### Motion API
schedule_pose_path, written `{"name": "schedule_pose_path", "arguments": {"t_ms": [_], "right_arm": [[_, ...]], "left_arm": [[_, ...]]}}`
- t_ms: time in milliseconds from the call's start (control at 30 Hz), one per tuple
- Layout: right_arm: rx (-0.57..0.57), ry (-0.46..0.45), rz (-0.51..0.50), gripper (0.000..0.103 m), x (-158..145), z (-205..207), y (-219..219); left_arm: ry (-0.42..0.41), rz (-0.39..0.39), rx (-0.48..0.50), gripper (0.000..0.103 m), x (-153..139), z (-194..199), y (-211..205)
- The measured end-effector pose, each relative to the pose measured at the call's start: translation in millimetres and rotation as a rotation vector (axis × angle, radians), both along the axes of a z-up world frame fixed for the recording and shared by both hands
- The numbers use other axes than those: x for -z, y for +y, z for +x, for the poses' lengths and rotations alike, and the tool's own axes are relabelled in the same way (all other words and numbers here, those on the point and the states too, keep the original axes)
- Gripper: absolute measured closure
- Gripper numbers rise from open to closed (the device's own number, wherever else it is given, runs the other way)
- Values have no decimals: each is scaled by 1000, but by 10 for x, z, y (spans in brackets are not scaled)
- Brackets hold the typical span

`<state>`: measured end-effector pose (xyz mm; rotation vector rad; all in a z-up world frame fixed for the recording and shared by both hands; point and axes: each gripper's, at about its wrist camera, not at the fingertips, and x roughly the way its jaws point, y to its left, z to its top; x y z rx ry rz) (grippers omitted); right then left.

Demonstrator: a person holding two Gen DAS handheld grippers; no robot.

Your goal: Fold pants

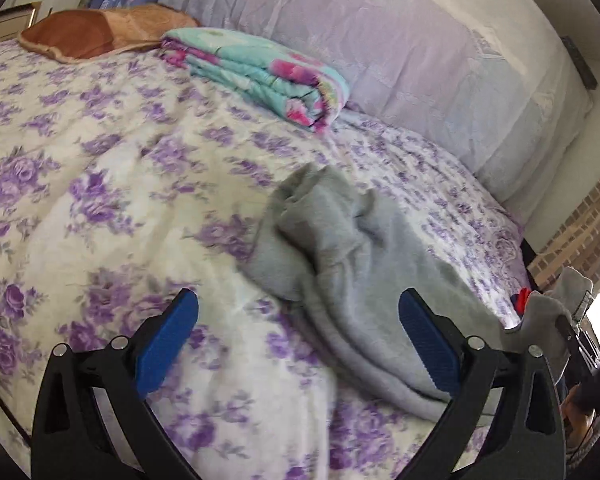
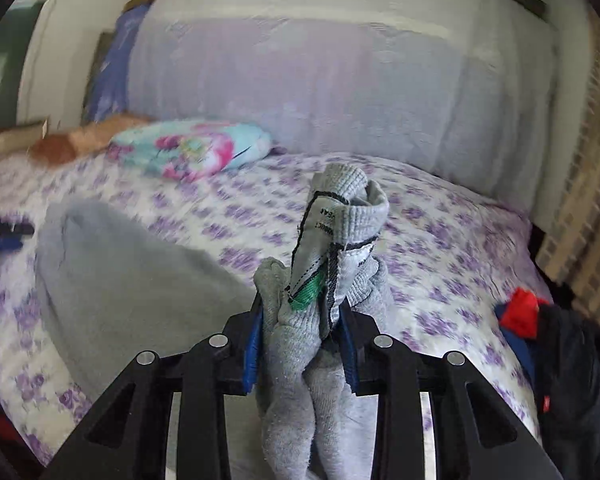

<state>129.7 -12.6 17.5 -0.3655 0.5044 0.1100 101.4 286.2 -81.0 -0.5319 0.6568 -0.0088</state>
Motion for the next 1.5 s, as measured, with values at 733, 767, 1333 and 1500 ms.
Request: {"name": "schedule_pose_path", "arguments": {"t_ms": [733, 767, 1333, 1500], "right_arm": [[30, 309, 231, 23, 670, 525, 134], [33, 331, 253, 23, 665, 532, 115], [-26, 224, 462, 4, 442, 176, -292], [82, 180, 581, 4, 398, 67, -808]], "left_arm": [[5, 58, 26, 5, 104, -9, -19], [9, 59, 26, 5, 104, -1, -22], [118, -168, 26, 5, -39, 400, 112], [142, -271, 52, 5, -29, 433, 56]]}}
